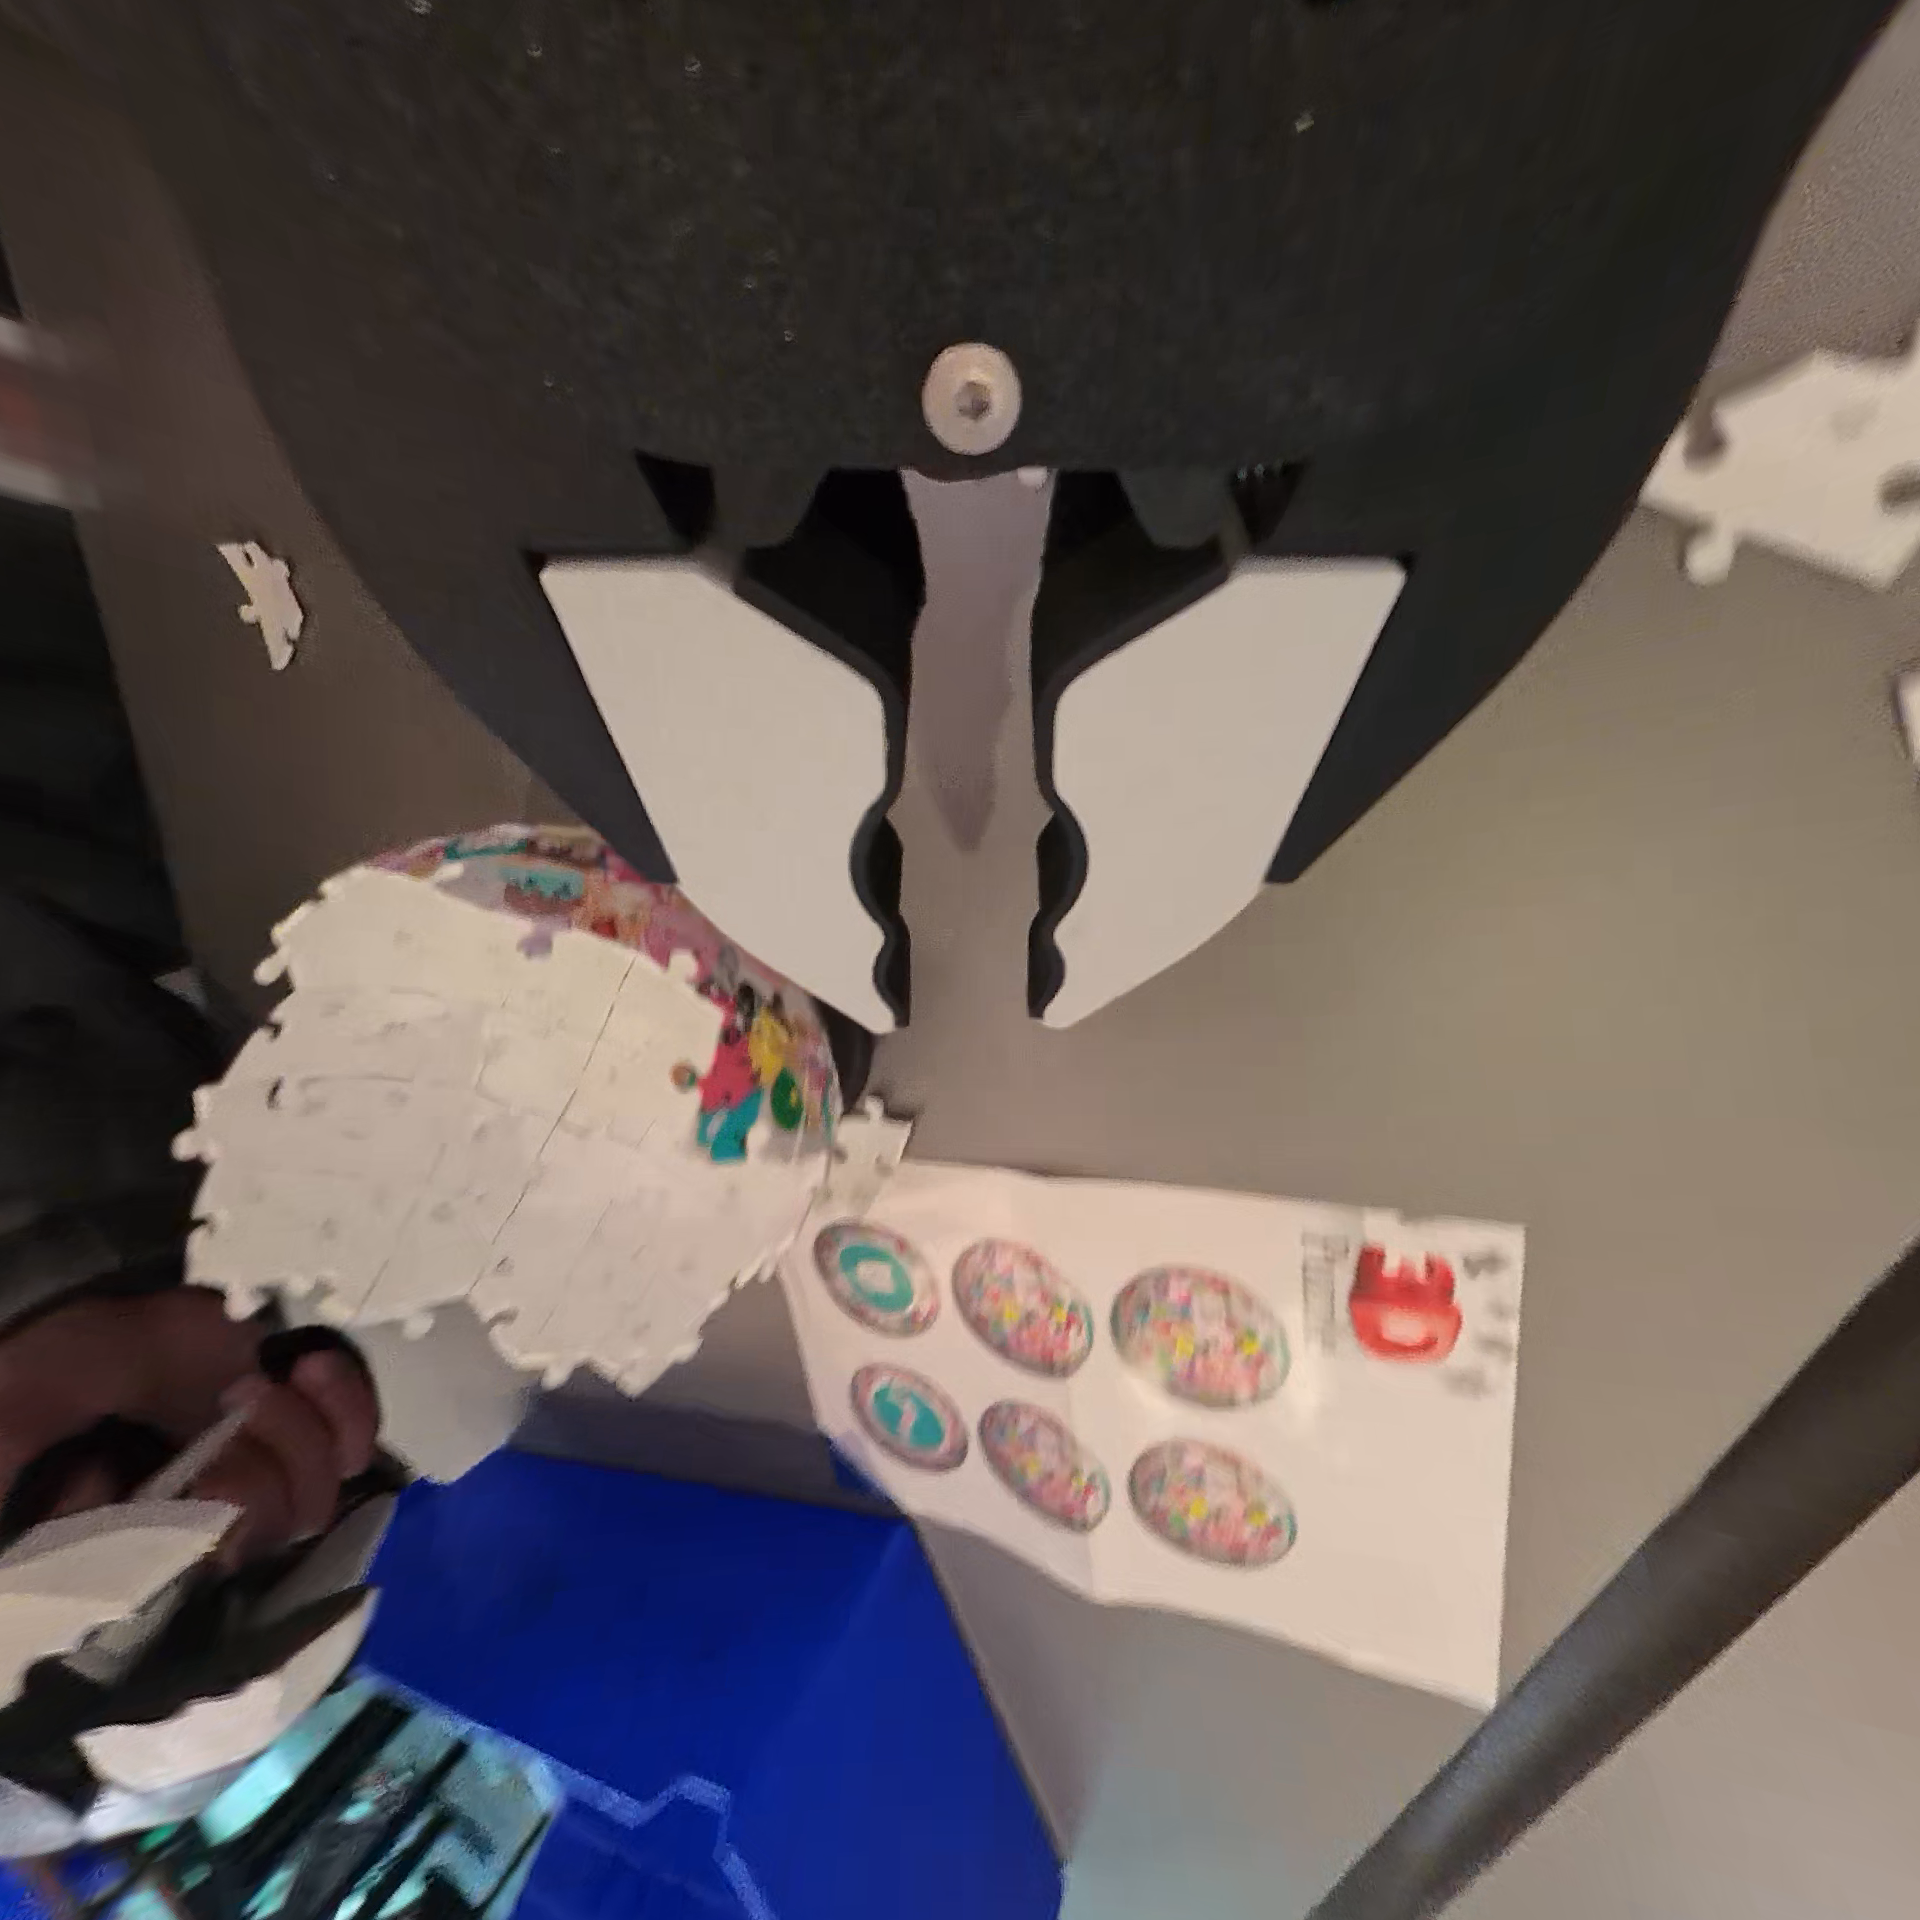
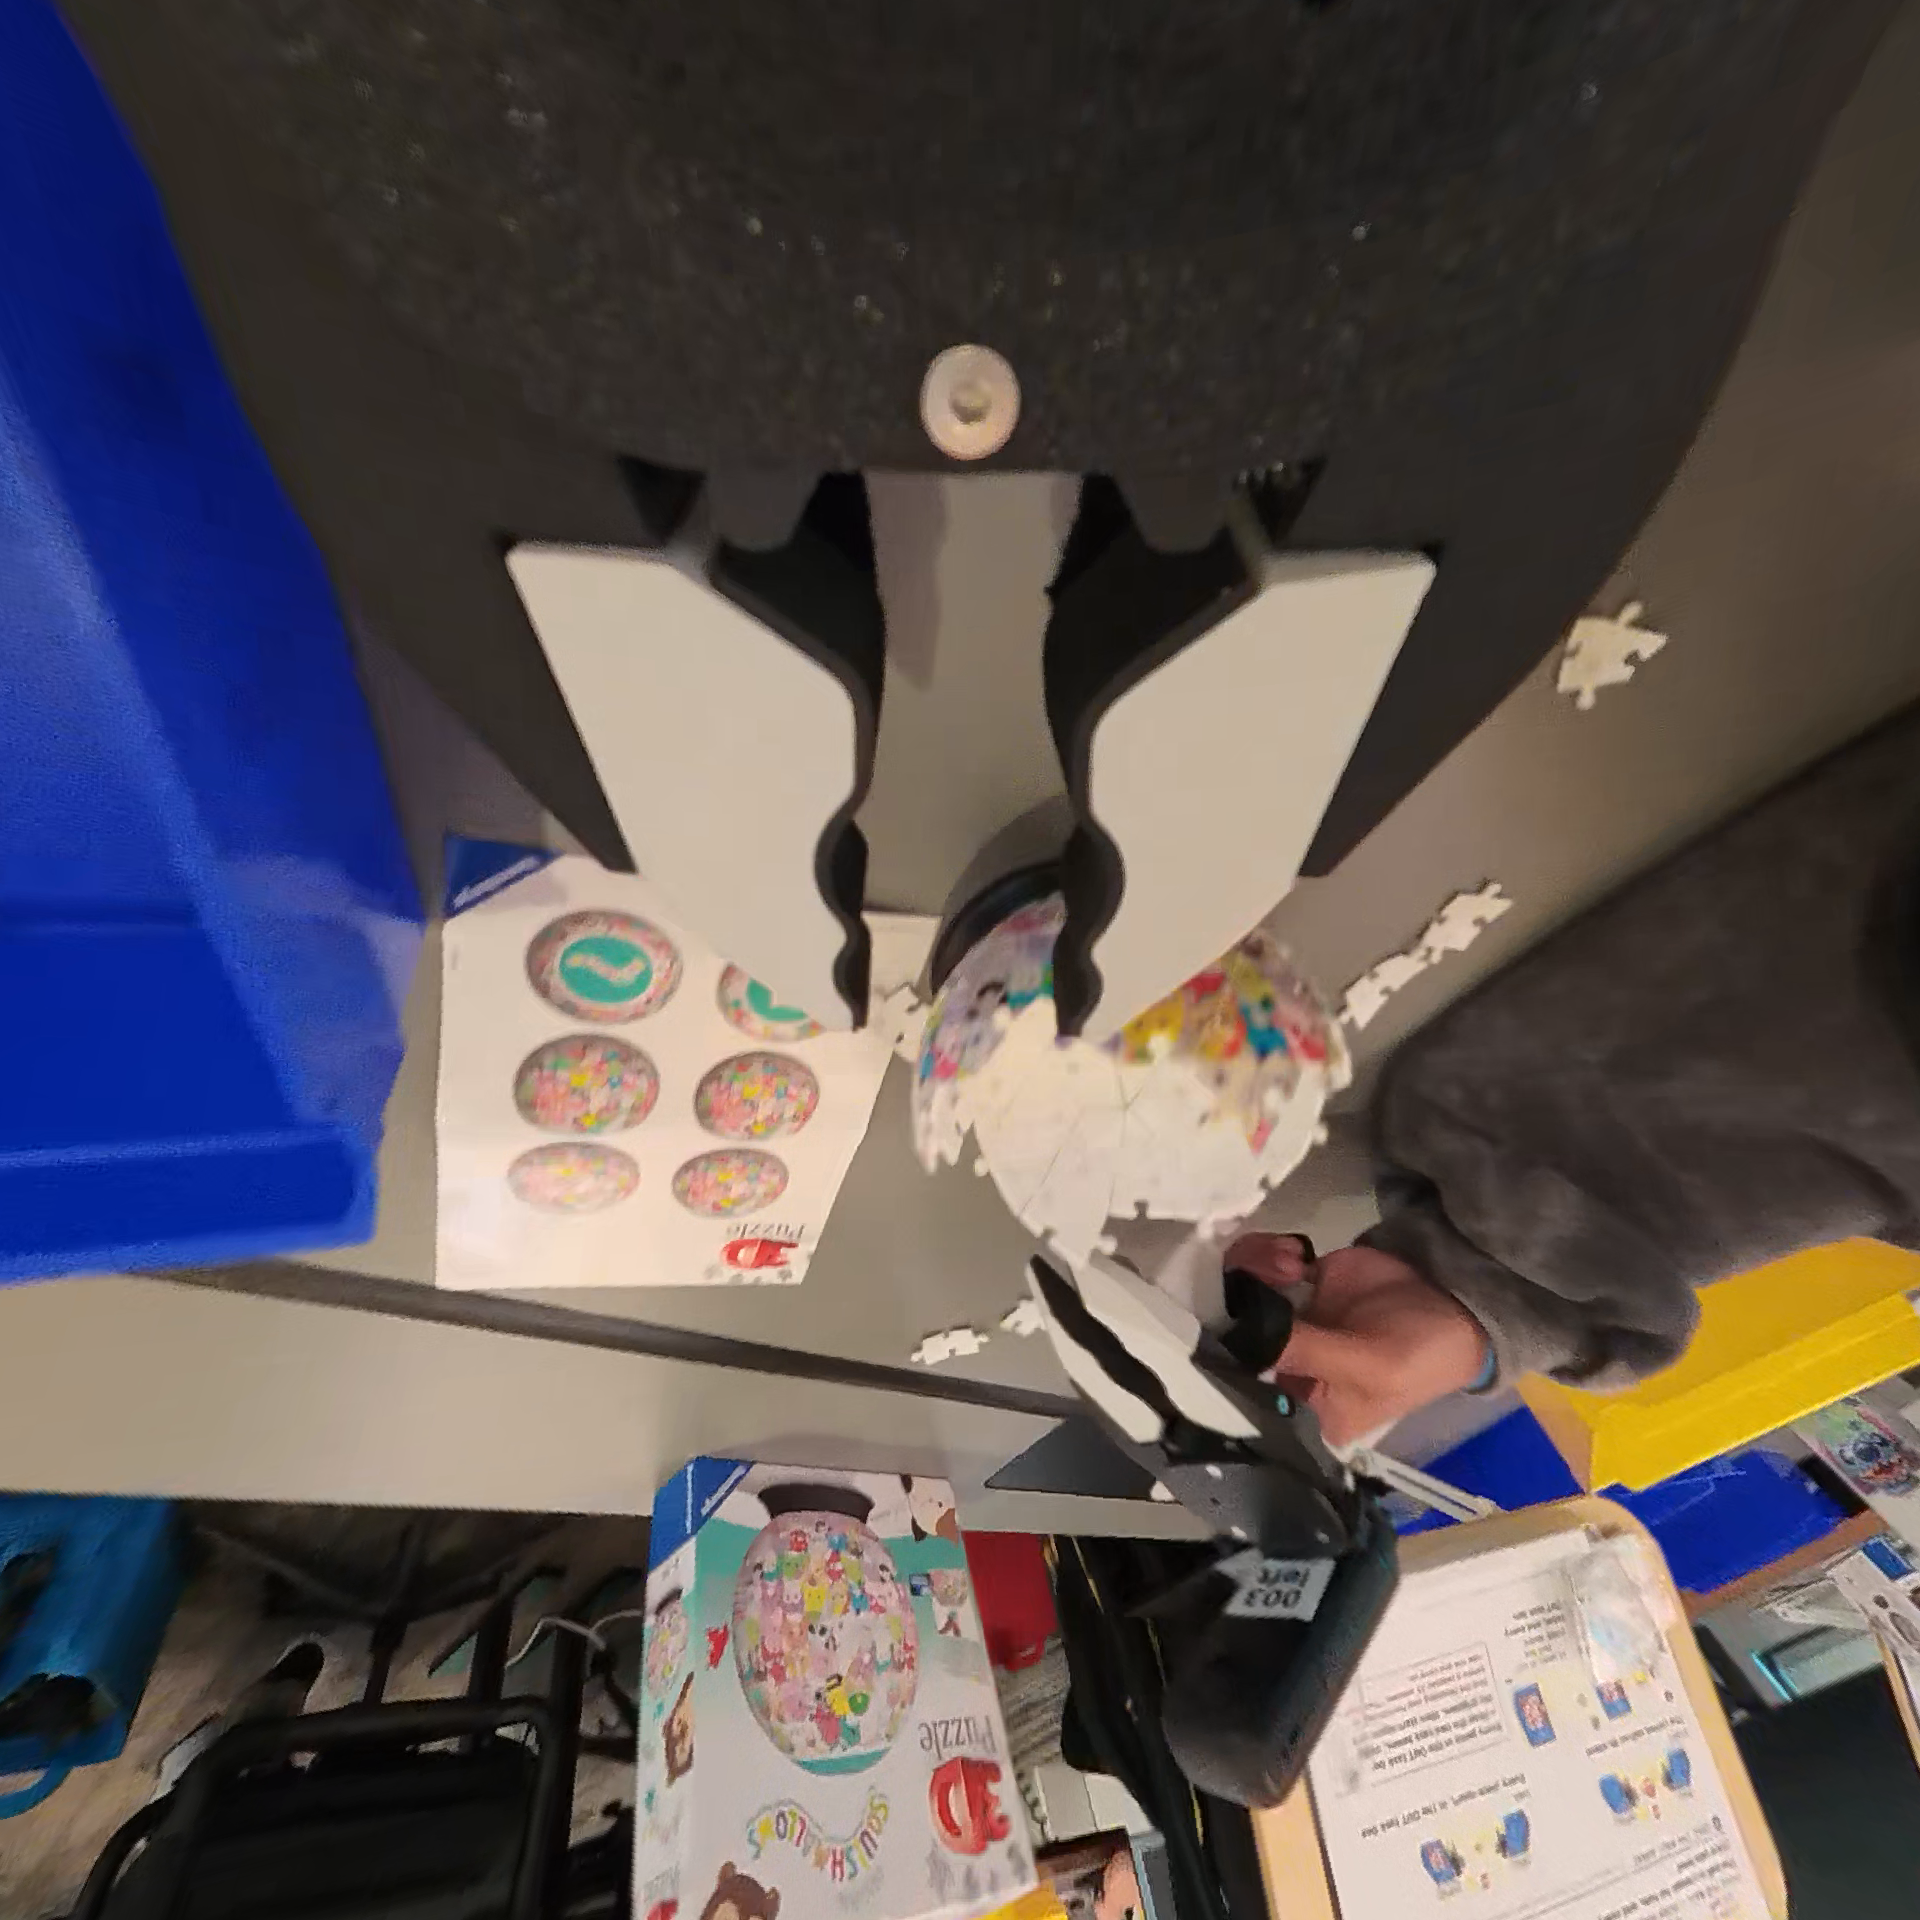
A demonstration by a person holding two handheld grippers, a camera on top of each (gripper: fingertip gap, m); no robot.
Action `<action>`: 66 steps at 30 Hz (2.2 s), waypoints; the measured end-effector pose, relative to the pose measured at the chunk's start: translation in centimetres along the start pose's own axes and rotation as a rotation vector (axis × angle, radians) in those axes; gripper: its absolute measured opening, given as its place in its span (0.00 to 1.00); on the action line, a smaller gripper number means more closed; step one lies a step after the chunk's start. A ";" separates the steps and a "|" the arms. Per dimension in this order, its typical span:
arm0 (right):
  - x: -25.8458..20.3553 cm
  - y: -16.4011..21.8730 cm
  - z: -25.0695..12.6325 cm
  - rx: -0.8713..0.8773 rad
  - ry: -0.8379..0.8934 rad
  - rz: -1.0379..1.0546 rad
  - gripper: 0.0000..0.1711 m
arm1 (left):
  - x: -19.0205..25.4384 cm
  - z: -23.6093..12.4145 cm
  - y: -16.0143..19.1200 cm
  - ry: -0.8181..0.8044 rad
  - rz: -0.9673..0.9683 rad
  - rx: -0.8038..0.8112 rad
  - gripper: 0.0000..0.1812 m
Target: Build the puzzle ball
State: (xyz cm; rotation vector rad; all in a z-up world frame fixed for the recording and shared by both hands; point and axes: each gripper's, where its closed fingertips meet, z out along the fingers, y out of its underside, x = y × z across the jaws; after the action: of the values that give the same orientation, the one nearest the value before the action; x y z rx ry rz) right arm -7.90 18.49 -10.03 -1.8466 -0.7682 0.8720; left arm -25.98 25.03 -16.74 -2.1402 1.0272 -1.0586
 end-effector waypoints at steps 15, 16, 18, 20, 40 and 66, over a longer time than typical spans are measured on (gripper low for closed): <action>-7.4 -3.0 1.2 0.156 0.074 -0.398 0.20 | 11.1 -4.9 -2.7 -0.174 0.019 0.369 0.15; -6.9 -3.2 1.3 0.168 0.104 -0.387 0.15 | 12.0 -4.7 -2.9 -0.202 0.045 0.398 0.13; -6.6 -3.2 1.9 0.185 0.064 -0.288 0.15 | 13.5 -3.8 -3.3 -0.244 0.050 0.433 0.11; -6.8 -2.6 2.7 0.162 -0.033 -0.142 0.22 | 14.9 -2.1 -3.2 -0.219 0.023 0.443 0.11; -7.9 3.2 4.2 0.052 -0.107 -0.113 0.38 | 15.9 4.2 1.5 -0.203 -0.013 0.345 0.13; -7.9 1.3 1.8 0.134 -0.172 -0.161 0.41 | 17.1 -0.5 3.4 -0.144 -0.029 0.361 0.14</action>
State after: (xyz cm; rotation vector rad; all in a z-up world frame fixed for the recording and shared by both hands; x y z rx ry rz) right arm -13.60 12.60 -9.88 -1.5847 -0.9285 0.9621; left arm -20.85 9.07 -11.74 -1.9091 0.6810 -1.0005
